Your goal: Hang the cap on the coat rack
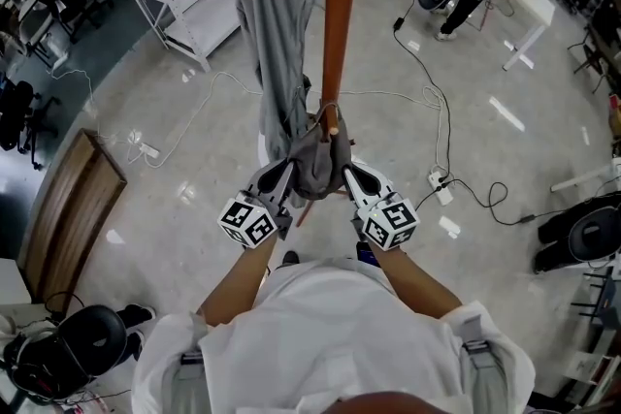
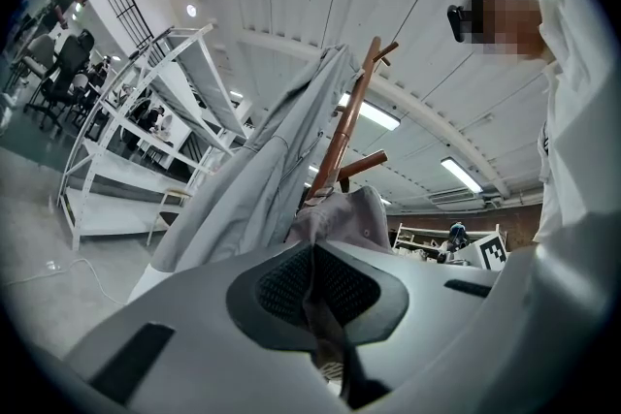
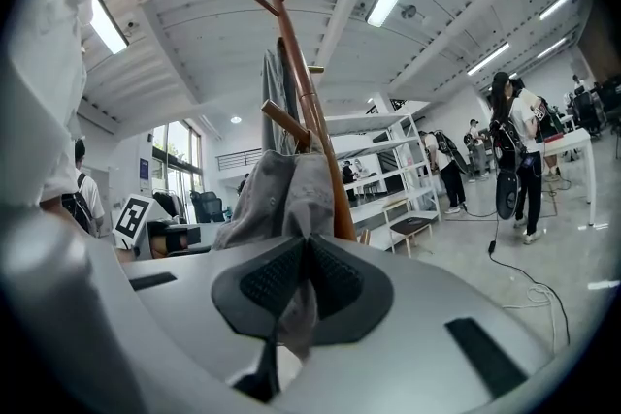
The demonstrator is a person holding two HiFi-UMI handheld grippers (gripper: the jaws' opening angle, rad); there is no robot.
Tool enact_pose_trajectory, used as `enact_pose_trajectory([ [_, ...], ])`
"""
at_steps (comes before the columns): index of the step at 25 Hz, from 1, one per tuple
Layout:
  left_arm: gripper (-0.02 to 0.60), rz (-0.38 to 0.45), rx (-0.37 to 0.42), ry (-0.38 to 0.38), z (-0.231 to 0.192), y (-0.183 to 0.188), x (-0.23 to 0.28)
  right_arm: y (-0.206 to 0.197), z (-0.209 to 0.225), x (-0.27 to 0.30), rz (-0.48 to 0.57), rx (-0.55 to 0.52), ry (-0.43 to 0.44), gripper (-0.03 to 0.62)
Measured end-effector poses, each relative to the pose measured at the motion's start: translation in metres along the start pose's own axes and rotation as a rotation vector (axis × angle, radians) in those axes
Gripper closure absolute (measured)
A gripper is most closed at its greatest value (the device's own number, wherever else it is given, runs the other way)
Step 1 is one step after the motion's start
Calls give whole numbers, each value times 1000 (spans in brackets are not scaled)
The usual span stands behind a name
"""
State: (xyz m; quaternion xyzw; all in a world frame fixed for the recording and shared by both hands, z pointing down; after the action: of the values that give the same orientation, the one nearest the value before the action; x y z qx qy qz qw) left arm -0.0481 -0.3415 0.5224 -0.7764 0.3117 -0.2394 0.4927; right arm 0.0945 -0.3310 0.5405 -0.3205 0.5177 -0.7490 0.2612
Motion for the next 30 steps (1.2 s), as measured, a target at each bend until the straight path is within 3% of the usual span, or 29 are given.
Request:
enact_pose_trajectory([
  [12,555,-25,21,14,-5,-10,10,-7,14,7,-6,-13,-28,563],
  [22,541,-50,88,48,0,-9,8,-7,17,5,-34,-49,-37,559],
  [26,522,-51,100,54,2,-7,1,-5,15,0,-26,-51,-15,499],
  [30,522,-32,104,61,8,-2,-8,-2,19,-10,-15,-57,-41,496],
])
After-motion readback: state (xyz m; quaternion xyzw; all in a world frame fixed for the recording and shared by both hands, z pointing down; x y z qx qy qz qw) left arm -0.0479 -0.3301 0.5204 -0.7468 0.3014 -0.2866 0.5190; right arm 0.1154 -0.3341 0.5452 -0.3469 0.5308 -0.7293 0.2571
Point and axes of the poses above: the fingertips, and each gripper's own axes: x forward along the fingers, z to its right, y out of its top, the point moved 1 cm from there along -x, backward along the fingers, and after that the axes turned 8 degrees about -z, right-handed, at the moved point
